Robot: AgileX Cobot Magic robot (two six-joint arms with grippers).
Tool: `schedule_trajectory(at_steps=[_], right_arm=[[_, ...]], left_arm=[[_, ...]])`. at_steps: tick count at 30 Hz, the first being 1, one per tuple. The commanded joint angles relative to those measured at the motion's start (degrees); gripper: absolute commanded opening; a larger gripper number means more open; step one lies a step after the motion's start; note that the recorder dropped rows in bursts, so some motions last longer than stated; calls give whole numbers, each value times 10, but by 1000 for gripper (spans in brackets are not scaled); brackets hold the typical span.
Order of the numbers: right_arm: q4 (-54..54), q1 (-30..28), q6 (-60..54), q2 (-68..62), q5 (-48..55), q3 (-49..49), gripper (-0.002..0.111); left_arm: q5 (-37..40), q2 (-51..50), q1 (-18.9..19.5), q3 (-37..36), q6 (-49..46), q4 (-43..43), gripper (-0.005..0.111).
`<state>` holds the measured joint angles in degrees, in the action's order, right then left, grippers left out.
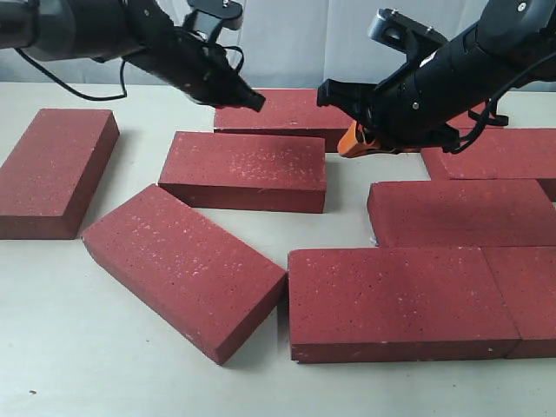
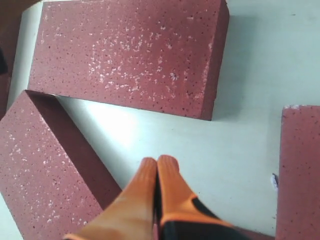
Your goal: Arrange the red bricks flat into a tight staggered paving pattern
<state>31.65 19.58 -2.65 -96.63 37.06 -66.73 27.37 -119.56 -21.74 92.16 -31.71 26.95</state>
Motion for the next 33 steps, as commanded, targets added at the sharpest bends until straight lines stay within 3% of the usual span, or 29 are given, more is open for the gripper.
schedule_trajectory(at_steps=[1, 5, 10, 23, 33], right_arm=[[0, -1, -3, 1, 2, -3, -1], [4, -1, -49, 1, 7, -3, -1], [11, -1, -72, 1, 9, -3, -1], [4, 56, -112, -84, -20, -3, -1], [-4, 57, -112, -140, -99, -4, -1]], left_arm=[[111, 26, 47, 5, 128, -92, 0], [180, 26, 74, 2, 173, -142, 0], [190, 22, 92, -13, 209, -159, 0], [196, -36, 92, -14, 209, -155, 0], [190, -54, 91, -14, 209, -107, 0]])
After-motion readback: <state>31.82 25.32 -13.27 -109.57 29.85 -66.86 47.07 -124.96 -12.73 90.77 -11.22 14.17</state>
